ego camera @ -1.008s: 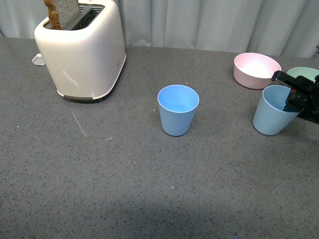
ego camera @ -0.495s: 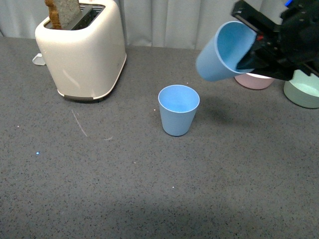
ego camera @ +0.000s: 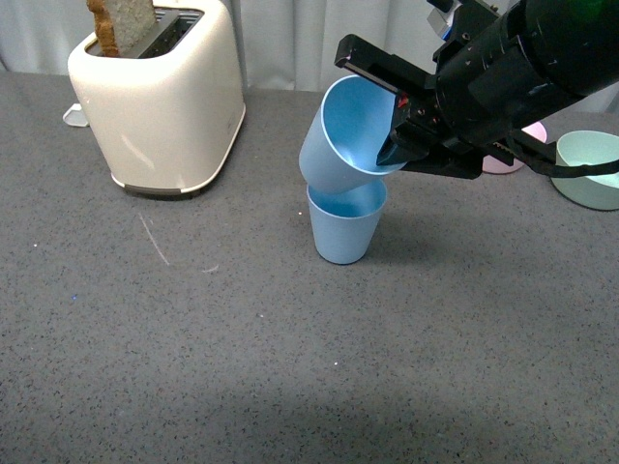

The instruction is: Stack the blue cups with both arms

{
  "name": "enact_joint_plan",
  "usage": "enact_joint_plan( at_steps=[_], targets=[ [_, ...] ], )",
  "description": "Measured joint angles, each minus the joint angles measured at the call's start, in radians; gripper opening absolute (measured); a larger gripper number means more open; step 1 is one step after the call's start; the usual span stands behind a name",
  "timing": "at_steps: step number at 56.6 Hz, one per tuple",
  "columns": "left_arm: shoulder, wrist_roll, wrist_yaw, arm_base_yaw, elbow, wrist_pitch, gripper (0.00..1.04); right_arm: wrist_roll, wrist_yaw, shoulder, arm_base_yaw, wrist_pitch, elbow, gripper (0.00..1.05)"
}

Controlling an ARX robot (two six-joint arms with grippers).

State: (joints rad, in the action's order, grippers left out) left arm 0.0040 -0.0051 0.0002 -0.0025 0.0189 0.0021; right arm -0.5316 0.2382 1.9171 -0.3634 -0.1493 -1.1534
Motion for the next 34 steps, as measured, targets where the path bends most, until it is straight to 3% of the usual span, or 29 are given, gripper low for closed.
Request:
enact_joint_plan(
  at_steps=[23, 34],
  targets=[
    [0.0, 0.0, 0.0, 0.0, 0.0, 0.0, 0.98, 0.005, -0.019, 0.009, -0.005, -0.021, -0.012, 0.02],
    [0.0, 0.0, 0.0, 0.0, 0.0, 0.0, 0.98, 0.005, -0.034, 0.009, -0.002, -0.017, -0.013, 0.46]
  ],
)
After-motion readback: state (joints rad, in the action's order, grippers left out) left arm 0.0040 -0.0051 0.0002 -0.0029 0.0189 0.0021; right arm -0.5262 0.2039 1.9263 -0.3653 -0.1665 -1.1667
